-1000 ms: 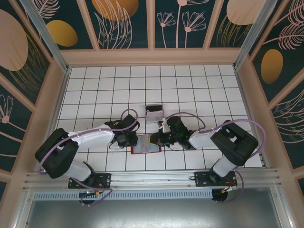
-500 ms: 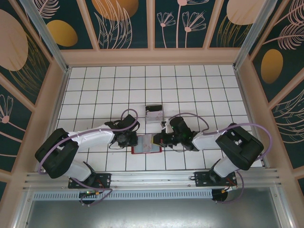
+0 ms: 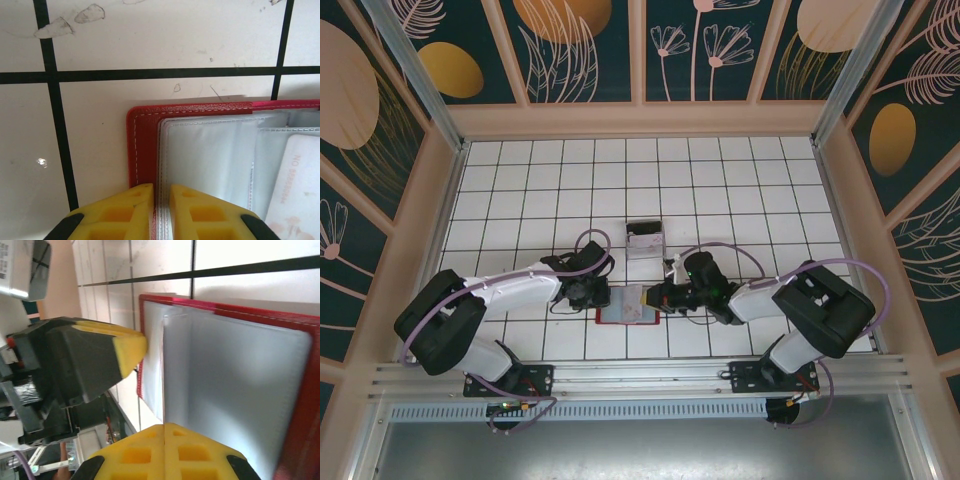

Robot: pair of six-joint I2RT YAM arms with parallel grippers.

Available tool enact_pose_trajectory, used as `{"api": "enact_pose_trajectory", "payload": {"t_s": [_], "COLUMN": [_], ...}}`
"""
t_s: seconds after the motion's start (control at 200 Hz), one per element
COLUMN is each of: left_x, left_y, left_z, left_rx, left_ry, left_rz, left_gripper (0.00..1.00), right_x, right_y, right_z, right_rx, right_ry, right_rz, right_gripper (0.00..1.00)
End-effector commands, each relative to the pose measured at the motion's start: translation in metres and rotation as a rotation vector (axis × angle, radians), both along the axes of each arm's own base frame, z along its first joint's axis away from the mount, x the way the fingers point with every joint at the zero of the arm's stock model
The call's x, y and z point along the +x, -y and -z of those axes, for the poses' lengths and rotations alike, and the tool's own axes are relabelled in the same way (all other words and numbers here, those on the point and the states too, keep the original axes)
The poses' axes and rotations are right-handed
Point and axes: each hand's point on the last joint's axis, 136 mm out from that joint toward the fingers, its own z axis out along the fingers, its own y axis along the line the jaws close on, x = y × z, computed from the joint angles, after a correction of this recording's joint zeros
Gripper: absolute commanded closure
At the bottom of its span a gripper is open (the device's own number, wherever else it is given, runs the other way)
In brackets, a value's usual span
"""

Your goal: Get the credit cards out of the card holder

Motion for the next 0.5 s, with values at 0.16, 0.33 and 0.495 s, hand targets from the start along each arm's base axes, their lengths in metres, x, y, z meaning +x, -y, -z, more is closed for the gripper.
{"api": "enact_pose_trajectory", "payload": {"t_s": [0.16,0.33,0.495], "left_x": [-0.014,-0.010,-0.003], "left_y": [-0.011,-0.007,0.007], "left_z": [0.014,0.007,-0.011], "left_rx": [0.053,0.036,-0.045], "left_ry": [-0.063,-0.046,-0.012], "left_rz": [0.005,-0.001,-0.005], "left_gripper": [0.80,0.80,0.78], "right_x": [0.000,0.002,0.001], "right_y": [0.022,0.023,0.013], "right_z": [0.012,0.004,-0.011], "right_rx": [-0.108,-0.076,0.025], "right_ry": [-0.001,0.021,0.032], "right_rz": [0.026,0.029,0.013], "right_gripper": [1.00,1.00,1.00]}}
